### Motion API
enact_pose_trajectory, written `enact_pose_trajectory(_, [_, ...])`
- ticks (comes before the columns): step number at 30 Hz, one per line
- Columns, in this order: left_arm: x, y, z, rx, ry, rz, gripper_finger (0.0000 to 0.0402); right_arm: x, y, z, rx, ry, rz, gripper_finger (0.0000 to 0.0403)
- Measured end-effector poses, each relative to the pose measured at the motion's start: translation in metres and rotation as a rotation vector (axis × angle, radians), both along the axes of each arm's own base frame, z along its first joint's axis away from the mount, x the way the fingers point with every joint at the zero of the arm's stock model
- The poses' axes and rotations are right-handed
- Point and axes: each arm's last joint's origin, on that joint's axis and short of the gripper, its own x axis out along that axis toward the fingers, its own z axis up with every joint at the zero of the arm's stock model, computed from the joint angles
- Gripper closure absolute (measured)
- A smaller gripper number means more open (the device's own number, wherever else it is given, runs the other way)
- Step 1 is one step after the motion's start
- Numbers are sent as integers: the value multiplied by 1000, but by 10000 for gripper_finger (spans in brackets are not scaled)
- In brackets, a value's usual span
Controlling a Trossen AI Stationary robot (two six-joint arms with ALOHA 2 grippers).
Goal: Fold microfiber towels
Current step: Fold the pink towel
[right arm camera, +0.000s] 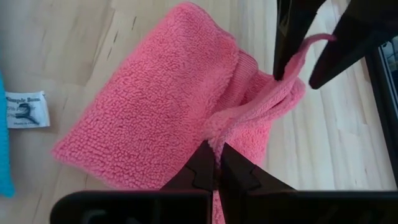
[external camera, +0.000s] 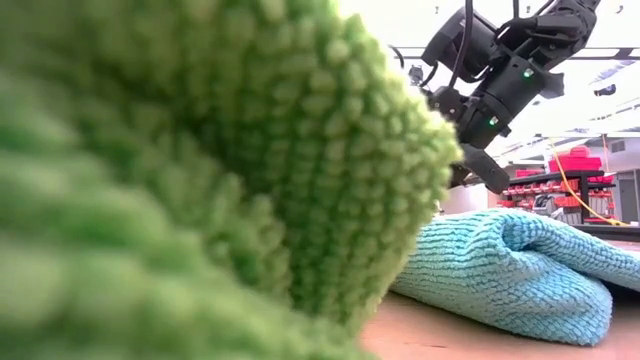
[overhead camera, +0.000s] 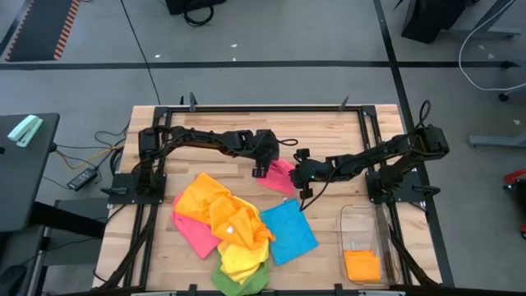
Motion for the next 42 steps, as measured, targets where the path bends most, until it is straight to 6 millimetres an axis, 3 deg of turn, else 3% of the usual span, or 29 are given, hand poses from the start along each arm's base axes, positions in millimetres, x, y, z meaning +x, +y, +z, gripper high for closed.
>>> enact_pose_trajectory(12, [3,1,5,39,-44,-35,391,4,-3,11,-75,52,-109,388])
enact_pose_trajectory(22, [-2,-1,26,69,-78,1,365,1,-5,16,-85,100,-180,388])
enact_pose_trajectory(31, [-4,-25,24,41,-13,-45,390,-4,16,31,-13,49,-72,388])
enact_pose_trajectory(42, [-5,-58,21,-17,33,-103,365,-2,29,23,124,50,-23,388])
